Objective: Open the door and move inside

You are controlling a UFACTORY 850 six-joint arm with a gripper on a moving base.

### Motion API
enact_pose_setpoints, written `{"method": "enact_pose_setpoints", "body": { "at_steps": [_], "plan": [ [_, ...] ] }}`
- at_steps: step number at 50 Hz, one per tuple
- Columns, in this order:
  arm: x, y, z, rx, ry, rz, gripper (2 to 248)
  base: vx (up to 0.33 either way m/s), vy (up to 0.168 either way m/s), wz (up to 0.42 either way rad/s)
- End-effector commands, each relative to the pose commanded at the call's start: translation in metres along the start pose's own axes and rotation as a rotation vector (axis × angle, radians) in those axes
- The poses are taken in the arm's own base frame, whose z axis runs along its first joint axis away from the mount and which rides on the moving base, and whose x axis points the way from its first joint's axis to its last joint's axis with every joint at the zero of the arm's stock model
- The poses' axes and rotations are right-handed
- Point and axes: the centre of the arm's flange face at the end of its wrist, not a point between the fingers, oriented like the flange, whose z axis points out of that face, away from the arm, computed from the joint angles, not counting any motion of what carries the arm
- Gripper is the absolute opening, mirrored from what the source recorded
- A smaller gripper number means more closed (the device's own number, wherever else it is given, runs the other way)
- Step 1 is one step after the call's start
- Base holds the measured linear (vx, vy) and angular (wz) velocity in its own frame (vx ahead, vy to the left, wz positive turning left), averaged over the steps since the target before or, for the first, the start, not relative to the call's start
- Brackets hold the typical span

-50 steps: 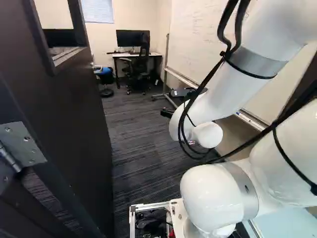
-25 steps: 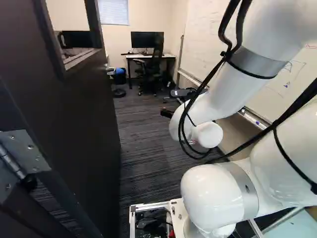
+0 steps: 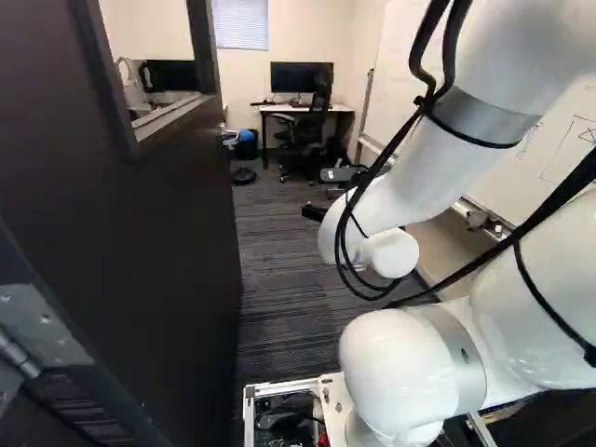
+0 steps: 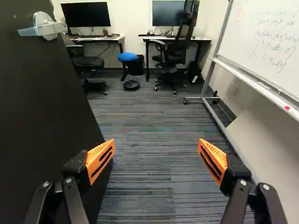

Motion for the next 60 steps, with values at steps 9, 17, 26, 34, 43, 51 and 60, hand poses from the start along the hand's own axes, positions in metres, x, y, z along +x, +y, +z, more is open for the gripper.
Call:
{"method": "enact_pose_setpoints", "body": {
  "at_steps": [9,17,26,34,43,51,60],
  "plan": [
    [0.0000,0.0000,0.0000,0.000,0.000,0.000,247,0.186,-0.005,0.010],
    [0.0000,0.0000,0.0000,0.000,0.000,0.000,247,0.192,-0.025,0.004],
    [0.0000,0.0000,0.0000,0.000,0.000,0.000,247,0.188,-0.026,0.001],
    [0.0000,0.0000,0.0000,0.000,0.000,0.000,247,0.190,-0.025,0.001],
    [0.0000,0.0000,0.0000,0.000,0.000,0.000,247,0.190,-0.027,0.000],
    [0.0000,0.0000,0.0000,0.000,0.000,0.000,247,0.196,-0.030,0.003],
    [0.0000,0.0000,0.0000,0.000,0.000,0.000,247,0.186,-0.028,0.001]
  ]
}}
